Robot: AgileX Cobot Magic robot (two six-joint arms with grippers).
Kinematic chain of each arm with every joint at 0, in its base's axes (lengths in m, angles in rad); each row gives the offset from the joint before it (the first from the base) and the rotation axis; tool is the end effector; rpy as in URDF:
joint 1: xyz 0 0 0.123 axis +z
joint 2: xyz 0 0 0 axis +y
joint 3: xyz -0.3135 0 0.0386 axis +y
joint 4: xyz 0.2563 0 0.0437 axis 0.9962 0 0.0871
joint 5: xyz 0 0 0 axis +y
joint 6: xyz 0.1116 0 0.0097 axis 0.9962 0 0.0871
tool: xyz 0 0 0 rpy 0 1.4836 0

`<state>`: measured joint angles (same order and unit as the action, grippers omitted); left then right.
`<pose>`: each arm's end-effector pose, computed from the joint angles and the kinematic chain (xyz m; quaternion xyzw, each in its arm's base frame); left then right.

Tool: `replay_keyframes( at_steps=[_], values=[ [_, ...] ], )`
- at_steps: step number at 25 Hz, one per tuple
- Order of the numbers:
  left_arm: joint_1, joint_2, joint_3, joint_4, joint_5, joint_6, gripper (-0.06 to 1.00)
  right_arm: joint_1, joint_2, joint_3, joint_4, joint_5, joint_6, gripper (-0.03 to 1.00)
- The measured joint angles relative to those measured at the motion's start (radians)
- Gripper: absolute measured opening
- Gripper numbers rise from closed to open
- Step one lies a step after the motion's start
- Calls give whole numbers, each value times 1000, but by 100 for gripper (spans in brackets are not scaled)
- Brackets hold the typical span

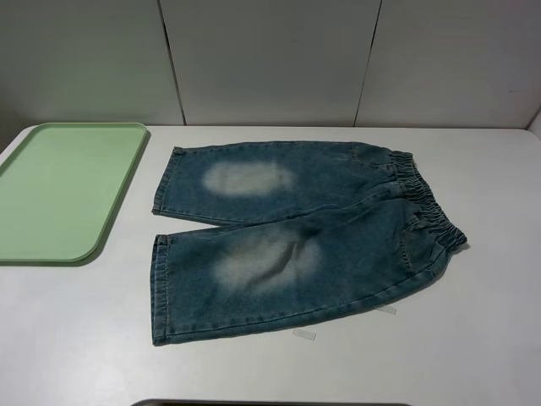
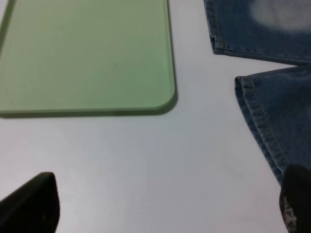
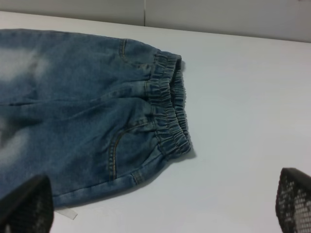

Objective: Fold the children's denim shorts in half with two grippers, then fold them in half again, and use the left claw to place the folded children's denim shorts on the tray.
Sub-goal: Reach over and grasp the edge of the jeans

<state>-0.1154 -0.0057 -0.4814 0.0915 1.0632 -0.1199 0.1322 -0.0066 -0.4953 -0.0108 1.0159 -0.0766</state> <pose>-0.0079 0.0099 0.2661 -0.0035 0.8563 -0.0150 0.5162 -0.0079 -0.0021 0.2747 -0.0875 0.8362 0.0096 0.5412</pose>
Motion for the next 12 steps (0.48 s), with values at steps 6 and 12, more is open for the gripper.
replay_keyframes(
  at_steps=[6, 12],
  values=[
    [0, 0, 0, 0, 0, 0, 90, 2, 0, 0, 0, 0, 0, 69],
    [0, 0, 0, 0, 0, 0, 90, 53, 0, 0, 1, 0, 0, 69]
  ],
)
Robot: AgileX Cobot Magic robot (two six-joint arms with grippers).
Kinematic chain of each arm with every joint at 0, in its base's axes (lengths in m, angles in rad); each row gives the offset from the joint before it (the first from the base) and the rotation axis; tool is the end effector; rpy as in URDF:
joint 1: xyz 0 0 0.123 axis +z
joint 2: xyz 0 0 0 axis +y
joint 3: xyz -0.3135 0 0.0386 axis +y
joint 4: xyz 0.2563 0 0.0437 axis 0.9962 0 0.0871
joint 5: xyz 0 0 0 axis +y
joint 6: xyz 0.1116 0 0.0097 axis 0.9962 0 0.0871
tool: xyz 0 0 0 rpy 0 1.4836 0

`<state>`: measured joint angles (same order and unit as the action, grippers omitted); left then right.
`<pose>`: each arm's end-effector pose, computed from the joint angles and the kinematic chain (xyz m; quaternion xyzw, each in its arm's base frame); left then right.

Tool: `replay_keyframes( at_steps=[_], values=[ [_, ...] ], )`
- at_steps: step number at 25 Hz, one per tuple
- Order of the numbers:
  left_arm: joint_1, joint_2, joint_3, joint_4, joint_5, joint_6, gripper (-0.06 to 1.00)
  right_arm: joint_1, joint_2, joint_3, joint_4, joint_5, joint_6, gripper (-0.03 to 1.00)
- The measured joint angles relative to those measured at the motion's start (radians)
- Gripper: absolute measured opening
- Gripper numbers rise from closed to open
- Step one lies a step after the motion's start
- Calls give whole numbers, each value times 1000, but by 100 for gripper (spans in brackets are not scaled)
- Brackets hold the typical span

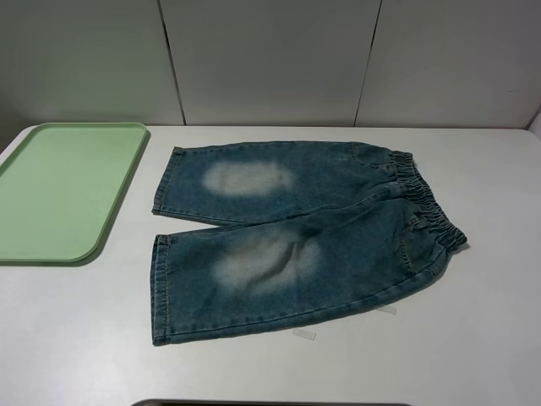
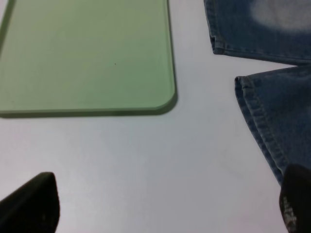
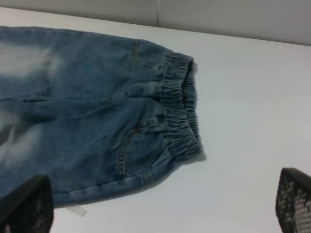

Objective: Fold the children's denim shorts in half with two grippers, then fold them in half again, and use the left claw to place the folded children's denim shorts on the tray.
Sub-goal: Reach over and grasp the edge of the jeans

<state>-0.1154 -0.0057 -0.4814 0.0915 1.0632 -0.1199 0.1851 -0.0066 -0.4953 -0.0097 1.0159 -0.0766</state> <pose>-0.0079 0.0099 0.2661 -0.0035 0.8563 -0.0150 0.5162 -0.0078 -0.0024 0.2747 -0.1096 0.8336 0.0245 0.5408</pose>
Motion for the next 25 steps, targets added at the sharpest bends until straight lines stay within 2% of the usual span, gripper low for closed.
replay_keyframes(
  at_steps=[20, 25],
  values=[
    [0, 0, 0, 0, 0, 0, 90, 11, 0, 0, 10, 0, 0, 69],
    [0, 0, 0, -29, -4, 5, 89, 23, 2, 0, 22, 0, 0, 69]
  ],
)
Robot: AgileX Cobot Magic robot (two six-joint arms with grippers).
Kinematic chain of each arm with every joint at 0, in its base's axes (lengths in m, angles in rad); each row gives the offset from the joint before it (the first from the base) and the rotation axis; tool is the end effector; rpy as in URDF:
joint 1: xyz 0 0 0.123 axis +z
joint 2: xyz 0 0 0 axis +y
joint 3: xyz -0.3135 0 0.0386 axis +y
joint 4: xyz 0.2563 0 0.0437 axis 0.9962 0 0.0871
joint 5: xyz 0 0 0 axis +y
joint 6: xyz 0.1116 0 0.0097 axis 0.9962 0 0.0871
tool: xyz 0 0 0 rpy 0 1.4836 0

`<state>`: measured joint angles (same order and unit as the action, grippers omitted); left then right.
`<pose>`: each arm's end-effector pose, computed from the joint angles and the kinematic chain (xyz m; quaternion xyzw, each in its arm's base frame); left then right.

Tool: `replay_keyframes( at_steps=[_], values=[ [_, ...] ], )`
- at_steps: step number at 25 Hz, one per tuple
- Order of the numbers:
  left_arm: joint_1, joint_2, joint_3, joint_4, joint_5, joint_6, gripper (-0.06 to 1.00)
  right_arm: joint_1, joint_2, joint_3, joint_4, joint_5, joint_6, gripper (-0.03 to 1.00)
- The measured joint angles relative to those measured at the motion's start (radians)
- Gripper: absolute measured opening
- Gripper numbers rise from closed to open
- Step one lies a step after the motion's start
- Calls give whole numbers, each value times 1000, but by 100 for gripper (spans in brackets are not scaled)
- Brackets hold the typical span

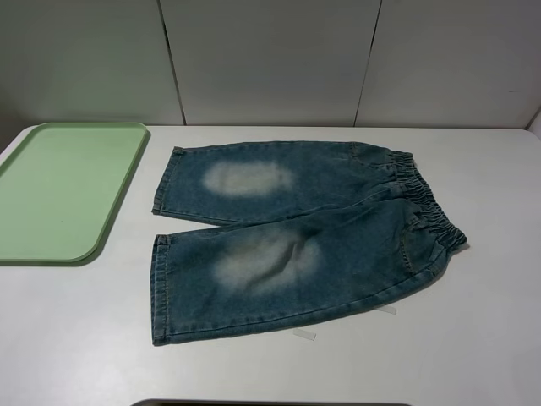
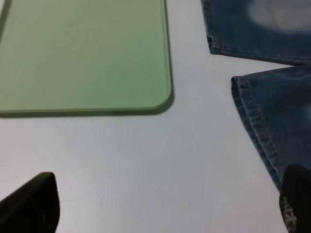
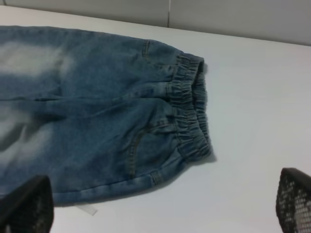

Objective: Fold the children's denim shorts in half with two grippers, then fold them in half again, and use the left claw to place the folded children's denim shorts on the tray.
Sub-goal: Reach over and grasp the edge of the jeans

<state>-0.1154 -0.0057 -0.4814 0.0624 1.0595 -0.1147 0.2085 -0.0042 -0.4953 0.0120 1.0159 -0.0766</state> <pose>-0.0080 0.0071 0.2663 -0.0007 0.8559 -0.0283 0.5164 -0.0078 -0.0005 0.2747 -0.1196 0.8329 0.0416 0.5387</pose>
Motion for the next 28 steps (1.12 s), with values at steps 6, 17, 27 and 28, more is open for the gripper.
replay_keyframes(
  at_steps=[6, 17, 27, 28],
  values=[
    [0, 0, -17, -121, -72, 175, 89, 83, 139, -21, 16, -4, -73, 69],
    [-17, 209, -164, -476, -156, 595, 88, 325, 462, -154, -59, -80, -362, 69],
    [-152, 631, -479, -565, -34, 916, 88, 583, 679, -158, -433, -8, -422, 69],
    [-159, 670, -485, -565, -25, 936, 88, 603, 699, -158, -458, -4, -422, 69]
  ],
)
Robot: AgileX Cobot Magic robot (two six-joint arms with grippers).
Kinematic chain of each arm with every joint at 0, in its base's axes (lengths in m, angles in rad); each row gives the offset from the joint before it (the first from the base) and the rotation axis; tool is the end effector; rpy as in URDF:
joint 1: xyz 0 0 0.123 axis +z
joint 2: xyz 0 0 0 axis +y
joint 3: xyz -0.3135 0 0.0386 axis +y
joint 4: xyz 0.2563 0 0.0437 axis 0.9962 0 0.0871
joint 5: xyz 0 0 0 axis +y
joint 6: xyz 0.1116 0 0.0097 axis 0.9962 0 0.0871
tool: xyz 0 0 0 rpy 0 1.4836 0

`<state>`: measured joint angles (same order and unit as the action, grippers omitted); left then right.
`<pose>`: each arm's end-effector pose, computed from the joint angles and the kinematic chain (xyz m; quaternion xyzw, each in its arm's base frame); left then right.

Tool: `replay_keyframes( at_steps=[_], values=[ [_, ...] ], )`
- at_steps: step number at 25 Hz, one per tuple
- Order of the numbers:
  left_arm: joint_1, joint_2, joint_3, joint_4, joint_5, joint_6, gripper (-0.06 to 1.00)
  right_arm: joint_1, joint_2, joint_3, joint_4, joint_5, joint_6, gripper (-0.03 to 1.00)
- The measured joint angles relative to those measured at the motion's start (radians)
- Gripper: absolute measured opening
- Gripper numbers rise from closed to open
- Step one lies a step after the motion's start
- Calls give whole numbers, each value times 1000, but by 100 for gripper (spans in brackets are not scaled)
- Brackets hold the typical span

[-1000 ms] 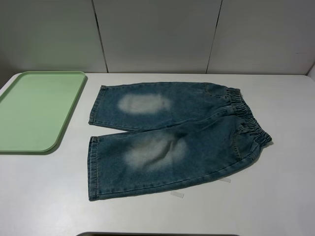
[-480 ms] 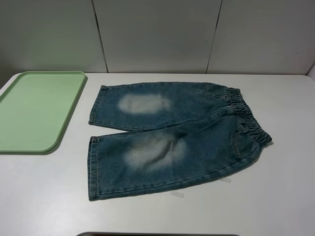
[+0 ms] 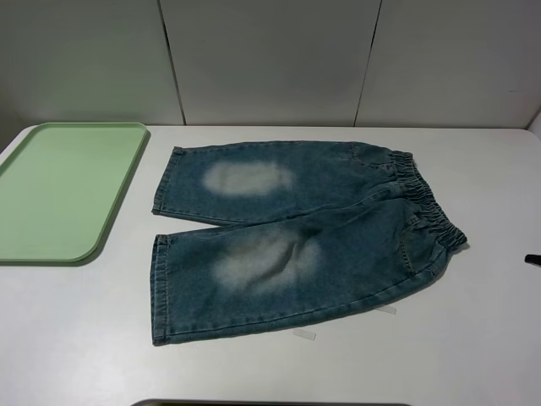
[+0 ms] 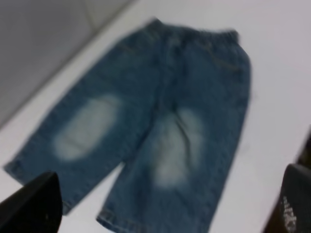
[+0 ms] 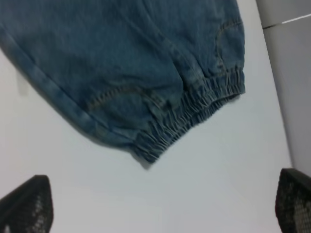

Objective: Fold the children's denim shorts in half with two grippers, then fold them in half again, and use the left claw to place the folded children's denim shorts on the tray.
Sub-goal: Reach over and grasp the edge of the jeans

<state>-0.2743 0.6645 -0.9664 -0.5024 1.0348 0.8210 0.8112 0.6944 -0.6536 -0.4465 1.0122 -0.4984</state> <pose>0.0776 -0.0700 0.4082 0.4358 0.7496 -0.1220 0.4831 0.1020 0.0478 0.3036 -0.6114 0.7042 -0.1663 0.3203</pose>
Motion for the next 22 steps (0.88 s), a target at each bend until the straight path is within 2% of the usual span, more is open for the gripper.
replay_keyframes(
  at_steps=[3, 5, 10, 13, 18, 22],
  values=[
    [-39, 99, -2, 26, 11, 64, 88, 30, 39, 0, -36, 0, -1, 69],
    [-74, 164, -2, 70, 12, 83, 88, 43, 74, 0, -65, -1, -1, 69],
    [-146, 301, -2, 196, 10, 66, 88, 45, 169, 64, -141, -40, 5, 69],
    [-182, 354, -2, 235, -1, 53, 88, 45, 191, 133, -189, -77, 11, 69],
    [-233, 425, -2, 286, -30, 51, 88, 14, 194, 275, -301, -241, 20, 69],
    [-250, 468, -2, 307, -35, 61, 88, -50, 194, 330, -341, -328, 23, 69]
  ],
)
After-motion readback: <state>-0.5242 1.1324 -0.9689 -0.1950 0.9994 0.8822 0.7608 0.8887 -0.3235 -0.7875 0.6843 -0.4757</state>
